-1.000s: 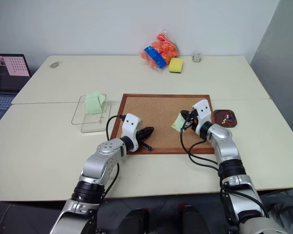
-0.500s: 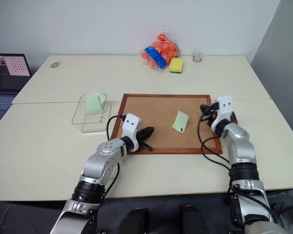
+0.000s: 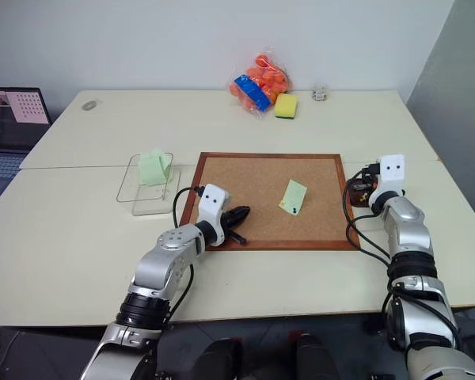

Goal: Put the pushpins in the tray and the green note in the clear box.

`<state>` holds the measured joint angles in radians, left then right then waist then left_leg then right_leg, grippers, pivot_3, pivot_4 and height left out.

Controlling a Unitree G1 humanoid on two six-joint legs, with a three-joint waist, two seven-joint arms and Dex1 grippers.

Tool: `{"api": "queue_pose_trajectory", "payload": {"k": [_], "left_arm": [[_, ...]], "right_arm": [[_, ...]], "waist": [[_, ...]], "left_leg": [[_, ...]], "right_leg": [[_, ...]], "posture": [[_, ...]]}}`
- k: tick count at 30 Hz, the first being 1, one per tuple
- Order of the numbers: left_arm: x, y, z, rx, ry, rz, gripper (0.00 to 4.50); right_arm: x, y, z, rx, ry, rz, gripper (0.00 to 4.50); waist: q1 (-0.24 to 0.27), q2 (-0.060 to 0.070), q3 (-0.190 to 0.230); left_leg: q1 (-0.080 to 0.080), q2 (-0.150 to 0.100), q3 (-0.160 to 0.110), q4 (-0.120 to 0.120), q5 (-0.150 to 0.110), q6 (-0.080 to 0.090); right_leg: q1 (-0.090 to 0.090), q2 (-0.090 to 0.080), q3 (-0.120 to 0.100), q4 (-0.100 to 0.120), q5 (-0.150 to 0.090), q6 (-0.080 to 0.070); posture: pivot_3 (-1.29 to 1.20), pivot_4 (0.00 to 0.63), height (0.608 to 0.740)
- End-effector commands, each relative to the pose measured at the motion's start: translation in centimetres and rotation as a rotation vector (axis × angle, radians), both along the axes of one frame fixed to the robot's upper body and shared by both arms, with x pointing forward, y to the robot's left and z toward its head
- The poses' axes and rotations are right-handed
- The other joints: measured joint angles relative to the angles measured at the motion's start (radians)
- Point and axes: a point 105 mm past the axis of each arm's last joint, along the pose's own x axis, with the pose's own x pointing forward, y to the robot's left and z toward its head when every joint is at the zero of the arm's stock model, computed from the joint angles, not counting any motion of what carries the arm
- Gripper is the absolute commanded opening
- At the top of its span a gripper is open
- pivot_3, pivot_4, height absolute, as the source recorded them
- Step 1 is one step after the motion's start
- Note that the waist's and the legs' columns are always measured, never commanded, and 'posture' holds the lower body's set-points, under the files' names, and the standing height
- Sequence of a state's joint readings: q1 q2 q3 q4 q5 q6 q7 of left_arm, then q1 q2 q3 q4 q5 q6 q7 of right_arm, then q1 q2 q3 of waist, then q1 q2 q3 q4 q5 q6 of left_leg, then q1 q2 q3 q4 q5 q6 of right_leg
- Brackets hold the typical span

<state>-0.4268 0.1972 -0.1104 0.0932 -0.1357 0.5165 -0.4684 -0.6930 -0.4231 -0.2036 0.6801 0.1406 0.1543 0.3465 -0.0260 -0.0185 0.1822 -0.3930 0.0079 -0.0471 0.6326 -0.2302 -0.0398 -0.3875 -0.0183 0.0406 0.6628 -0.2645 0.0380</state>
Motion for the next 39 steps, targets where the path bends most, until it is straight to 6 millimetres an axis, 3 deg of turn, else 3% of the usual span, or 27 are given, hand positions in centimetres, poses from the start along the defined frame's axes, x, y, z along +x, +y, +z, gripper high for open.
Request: {"api": "queue_pose_trajectory", "payload": {"k": [1,14,19,24,28,34,39], "left_arm": [[-0.8,-0.1,-2.4,0.02,0.09,-0.008,0.0],[-0.7,-0.2,-2.3,0.018,0.085,-0.011,0.0],[-0.8,-0.3,-2.3,0.017,0.086,-0.015,0.0],[-0.8,-0.4,-2.3,0.016,0.088,-0.016,0.0],[-0.9,-0.4,-2.3,0.015,0.092,-0.017,0.0],[-0.9,-0.4,-2.4,0.016,0.094,-0.019,0.0],[-0.9,-0.5,-2.5,0.017,0.097,-0.021,0.0]], "right_arm": [[0.4,0.0,1.5,0.014,-0.051,-0.005,0.52],[0.3,-0.9,1.4,0.019,-0.046,-0.041,3.02],[0.1,-0.2,2.6,0.026,-0.101,0.01,3.99],[-1.4,2.0,3.5,-0.002,-0.139,0.182,3.99],[-5.3,5.6,3.8,-0.021,-0.143,0.479,3.99],[-9.2,9.2,2.4,0.0,-0.067,0.701,3.99],[-10.1,12.4,1.3,0.011,-0.032,0.791,3.99]], "waist": [[0.0,0.0,0.0],[-0.001,0.0,0.0],[-0.001,0.0,0.0],[0.0,0.0,0.0],[0.003,0.0,0.0],[-0.001,0.0,0.0],[-0.001,0.0,0.0]], "left_leg": [[0.0,0.0,0.0,0.0,0.0,0.0],[0.0,0.0,0.0,0.0,0.0,0.0],[0.0,0.0,0.0,0.0,0.0,0.0],[0.0,0.0,0.0,0.0,0.0,0.0],[-0.001,0.0,-0.002,0.0,0.0,0.0],[0.0,0.001,-0.001,-0.001,0.0,0.0],[0.001,0.001,-0.001,-0.001,0.0,0.0]], "right_leg": [[0.0,0.0,0.0,0.0,0.0,0.0],[0.0,0.0,0.0,0.0,0.0,0.0],[0.0,0.0,0.0,0.0,0.0,0.0],[0.0,0.0,0.0,0.0,0.0,0.001],[0.0,0.0,-0.001,0.0,-0.001,0.001],[0.0,0.0,-0.001,-0.001,-0.002,0.004],[0.0,0.001,-0.001,-0.001,-0.002,0.005]], "posture": [[0.0,0.15,0.74],[0.0,0.15,0.74],[0.0,0.15,0.74],[0.0,0.15,0.74],[0.0,0.15,0.74],[0.0,0.15,0.74],[0.0,0.15,0.74]]}}
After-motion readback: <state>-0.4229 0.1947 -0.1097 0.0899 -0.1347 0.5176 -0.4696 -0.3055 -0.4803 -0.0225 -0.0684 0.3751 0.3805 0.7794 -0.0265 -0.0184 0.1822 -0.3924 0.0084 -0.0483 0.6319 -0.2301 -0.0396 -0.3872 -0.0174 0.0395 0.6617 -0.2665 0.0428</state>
